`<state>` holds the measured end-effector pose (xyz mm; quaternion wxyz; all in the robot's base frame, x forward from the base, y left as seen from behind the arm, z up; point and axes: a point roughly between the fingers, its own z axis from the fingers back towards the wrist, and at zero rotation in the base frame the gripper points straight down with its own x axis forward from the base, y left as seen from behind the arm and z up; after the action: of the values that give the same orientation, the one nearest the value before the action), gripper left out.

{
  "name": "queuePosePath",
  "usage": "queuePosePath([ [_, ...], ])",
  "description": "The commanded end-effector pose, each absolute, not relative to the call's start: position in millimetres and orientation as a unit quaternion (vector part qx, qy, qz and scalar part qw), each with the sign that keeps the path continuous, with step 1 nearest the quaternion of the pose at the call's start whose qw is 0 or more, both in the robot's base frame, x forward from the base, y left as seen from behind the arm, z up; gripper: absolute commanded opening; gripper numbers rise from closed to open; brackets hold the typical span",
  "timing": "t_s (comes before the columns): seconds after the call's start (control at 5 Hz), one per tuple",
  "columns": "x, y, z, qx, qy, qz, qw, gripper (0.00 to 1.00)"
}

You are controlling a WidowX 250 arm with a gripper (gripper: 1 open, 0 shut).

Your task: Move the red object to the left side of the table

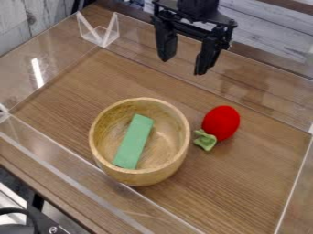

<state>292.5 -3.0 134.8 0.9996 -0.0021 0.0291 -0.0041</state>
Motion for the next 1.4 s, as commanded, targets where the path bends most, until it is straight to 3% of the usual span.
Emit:
queuePosePath([
  [0.0,291,-7,122.4,-0.005,0.039,-0.006,0.999,1.00],
  [0.4,295,-30,97.5,-0.012,0.028,-0.027,0.999,1.00],
  [1.2,304,-68,70.9,-0.029,-0.018,-0.094,0.995,1.00],
])
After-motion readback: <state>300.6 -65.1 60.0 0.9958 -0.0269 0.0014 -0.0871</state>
